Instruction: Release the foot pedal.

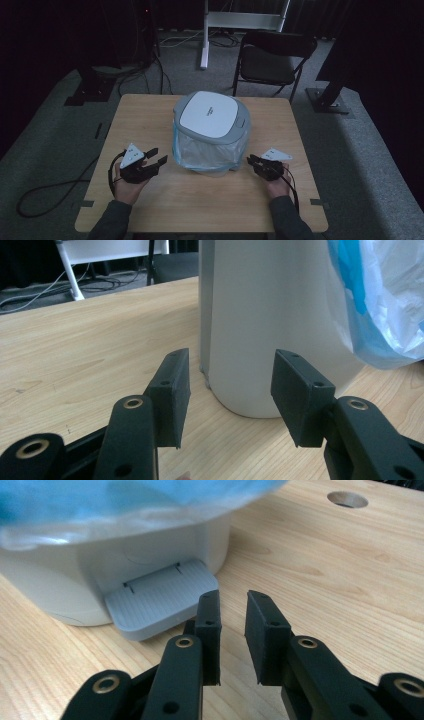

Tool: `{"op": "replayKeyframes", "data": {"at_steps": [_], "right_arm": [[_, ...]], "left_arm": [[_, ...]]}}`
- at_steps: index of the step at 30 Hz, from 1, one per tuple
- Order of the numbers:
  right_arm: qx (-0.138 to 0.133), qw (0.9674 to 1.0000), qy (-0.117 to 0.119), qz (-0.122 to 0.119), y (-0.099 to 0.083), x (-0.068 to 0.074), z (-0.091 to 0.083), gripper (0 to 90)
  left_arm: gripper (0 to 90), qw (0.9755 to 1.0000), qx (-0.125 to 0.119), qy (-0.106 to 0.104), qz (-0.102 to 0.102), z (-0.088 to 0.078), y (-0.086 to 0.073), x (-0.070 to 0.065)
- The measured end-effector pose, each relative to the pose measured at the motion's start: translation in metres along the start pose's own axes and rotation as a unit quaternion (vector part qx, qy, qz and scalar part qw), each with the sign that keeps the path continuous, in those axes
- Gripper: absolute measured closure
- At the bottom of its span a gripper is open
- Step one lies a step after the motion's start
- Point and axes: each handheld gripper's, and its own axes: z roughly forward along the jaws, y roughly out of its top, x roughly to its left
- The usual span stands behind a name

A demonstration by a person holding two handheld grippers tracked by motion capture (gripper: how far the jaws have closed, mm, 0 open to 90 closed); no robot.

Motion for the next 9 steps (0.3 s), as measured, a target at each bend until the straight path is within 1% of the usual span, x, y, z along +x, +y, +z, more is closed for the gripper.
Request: {"op": "replayKeyframes", "data": {"at_steps": [5, 6, 7, 8, 9], "right_arm": [[0.010, 0.9999, -0.009, 0.007, -0.0026, -0.0027, 0.0026, 73.7], [0.013, 0.9998, -0.009, 0.011, -0.0037, -0.0042, 0.0035, 71.1], [0.022, 0.9996, -0.005, 0.019, -0.0053, -0.0067, 0.0063, 61.9], [0.022, 0.9996, -0.005, 0.019, -0.0053, -0.0067, 0.0063, 61.9], [0.029, 0.9993, -0.007, 0.023, -0.0066, -0.0074, 0.0085, 59.1]], "left_arm": [[50.8, 1.0000, 0.004, 0.000, -0.002, 0.0014, -0.0018, 0.0020], [50.8, 1.0000, 0.006, 0.000, -0.005, 0.0024, -0.0029, 0.0025], [50.9, 1.0000, 0.007, 0.001, -0.005, 0.0030, -0.0034, 0.0029], [50.8, 1.0000, 0.007, 0.001, -0.005, 0.0030, -0.0034, 0.0029], [50.8, 0.9999, 0.010, 0.002, -0.005, 0.0043, -0.0045, 0.0041]]}}
